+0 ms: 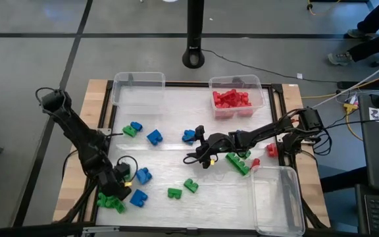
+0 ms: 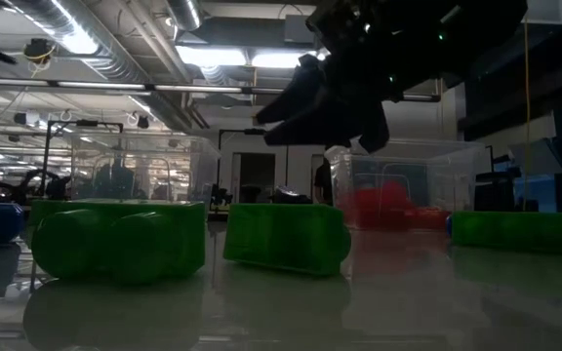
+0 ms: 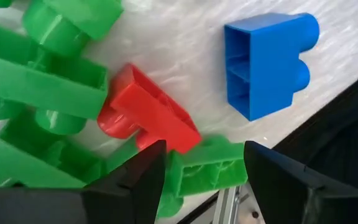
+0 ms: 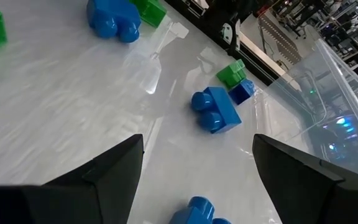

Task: Sort blocks
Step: Put the red game piece into the top right transparent bin

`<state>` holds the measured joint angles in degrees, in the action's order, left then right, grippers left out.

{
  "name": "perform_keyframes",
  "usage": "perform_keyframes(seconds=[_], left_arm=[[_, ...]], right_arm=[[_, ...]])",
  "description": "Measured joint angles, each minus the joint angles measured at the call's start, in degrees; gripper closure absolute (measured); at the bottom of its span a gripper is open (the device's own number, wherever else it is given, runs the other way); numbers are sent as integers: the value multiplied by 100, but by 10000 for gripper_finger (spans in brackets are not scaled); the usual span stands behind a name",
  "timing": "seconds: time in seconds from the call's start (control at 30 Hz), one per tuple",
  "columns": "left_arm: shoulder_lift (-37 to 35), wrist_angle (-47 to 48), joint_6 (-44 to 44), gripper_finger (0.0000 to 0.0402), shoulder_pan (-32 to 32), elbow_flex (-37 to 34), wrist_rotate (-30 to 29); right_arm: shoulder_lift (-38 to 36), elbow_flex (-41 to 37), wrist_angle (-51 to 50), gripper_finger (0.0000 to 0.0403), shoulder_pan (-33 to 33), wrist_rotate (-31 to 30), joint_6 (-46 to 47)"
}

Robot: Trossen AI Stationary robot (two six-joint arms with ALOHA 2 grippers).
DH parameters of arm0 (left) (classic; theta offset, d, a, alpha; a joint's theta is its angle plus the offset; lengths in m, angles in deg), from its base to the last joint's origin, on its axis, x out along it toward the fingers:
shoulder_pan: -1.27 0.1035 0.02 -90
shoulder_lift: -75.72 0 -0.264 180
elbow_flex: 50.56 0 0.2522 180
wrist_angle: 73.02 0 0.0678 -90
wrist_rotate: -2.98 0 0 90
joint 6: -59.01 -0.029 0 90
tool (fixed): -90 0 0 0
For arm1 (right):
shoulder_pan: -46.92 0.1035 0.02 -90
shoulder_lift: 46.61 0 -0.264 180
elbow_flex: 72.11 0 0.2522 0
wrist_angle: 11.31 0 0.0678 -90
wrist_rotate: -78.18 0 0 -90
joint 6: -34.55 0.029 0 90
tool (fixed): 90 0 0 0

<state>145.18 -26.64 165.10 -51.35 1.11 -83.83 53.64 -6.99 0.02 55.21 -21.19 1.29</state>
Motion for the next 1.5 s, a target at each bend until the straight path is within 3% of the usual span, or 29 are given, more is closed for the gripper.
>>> perform_keyframes(seconds=[0.67,1.5], left_arm=[[516,-55,198,196,7,20,-25],[528,134,179,196,11,7,-279]], right_arm=[[0,0,-166,100,-4,1,9],[1,0,-259,100,-4,0,52]])
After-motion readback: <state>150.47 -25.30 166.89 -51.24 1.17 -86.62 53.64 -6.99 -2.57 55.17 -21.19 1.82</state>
